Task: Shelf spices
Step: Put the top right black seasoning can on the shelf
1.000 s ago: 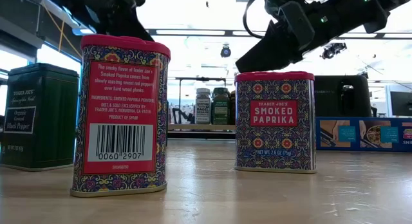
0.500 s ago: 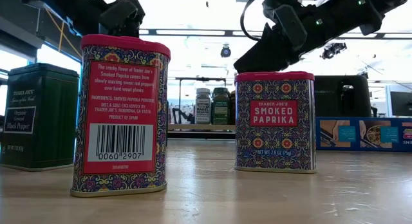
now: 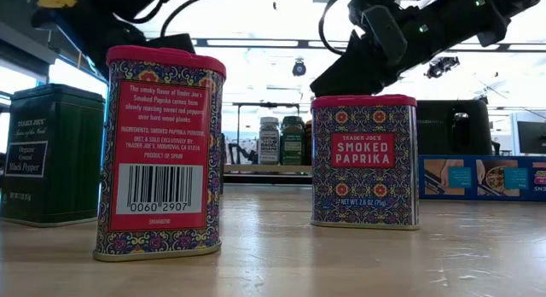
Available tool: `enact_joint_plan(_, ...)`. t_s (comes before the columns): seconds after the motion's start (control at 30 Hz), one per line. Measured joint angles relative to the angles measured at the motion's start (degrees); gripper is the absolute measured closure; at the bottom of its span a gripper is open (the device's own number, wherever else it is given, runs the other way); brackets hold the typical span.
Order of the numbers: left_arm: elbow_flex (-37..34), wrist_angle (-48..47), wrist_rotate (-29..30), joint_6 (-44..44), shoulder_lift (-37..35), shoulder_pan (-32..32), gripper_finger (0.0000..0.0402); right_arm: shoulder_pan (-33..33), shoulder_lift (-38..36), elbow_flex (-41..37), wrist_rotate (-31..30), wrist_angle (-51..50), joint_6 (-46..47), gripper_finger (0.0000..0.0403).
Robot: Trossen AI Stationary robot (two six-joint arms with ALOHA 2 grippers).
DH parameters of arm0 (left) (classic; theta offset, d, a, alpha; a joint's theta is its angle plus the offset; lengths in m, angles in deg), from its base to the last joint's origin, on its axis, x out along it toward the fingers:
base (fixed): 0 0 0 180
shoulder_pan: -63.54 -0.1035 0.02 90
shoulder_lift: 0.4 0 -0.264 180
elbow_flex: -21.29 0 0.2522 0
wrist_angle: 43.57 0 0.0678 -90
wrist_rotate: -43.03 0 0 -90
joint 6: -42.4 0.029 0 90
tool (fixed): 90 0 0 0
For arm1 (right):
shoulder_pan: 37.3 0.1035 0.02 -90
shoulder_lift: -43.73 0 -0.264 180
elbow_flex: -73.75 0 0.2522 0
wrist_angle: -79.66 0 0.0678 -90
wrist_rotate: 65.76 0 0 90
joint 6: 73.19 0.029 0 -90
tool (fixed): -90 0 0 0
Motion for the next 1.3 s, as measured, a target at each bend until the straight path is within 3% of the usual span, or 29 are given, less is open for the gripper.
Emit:
enact_joint_plan(0.37, 0.0, 2.1, -4.4, 4.3, 1.8, -3.5, 0.0146, -0.4, 0.0, 0.0, 0.0, -0.3, -0.2, 0.0172)
enact_joint_plan(0.5, 0.0, 3.8, -9.4, 9.5, 3.2, -6.6, 0.0189, -0.4, 0.0, 0.0, 0.0, -0.3, -0.4, 0.0172)
enact_joint_plan(0.67, 0.0, 6.2, -15.2, 12.7, 4.2, -10.4, 0.0288, -0.4, 0.0, 0.0, 0.0, -1.1, -0.1, 0.0172)
enact_joint_plan(0.7, 0.0, 6.0, -15.7, 12.7, 3.7, -10.9, 0.0293, -0.4, 0.0, 0.0, 0.0, -1.4, 0.0, 0.0172)
enact_joint_plan(0.83, 1.7, 3.8, -17.9, 13.4, 0.6, -12.0, 0.0293, -0.4, 0.0, 0.0, 0.0, -1.3, -0.2, 0.0172)
enact_joint_plan(1.1, 10.9, -7.6, -16.9, 18.5, -4.8, -13.0, 0.0293, -0.4, 0.0, 0.0, -0.1, -1.4, 0.0, 0.0172)
enact_joint_plan(1.3, 18.5, -16.6, -17.9, 26.6, -5.5, -19.5, 0.0293, -0.4, 0.0, 0.0, -0.2, -1.4, 0.5, 0.0172)
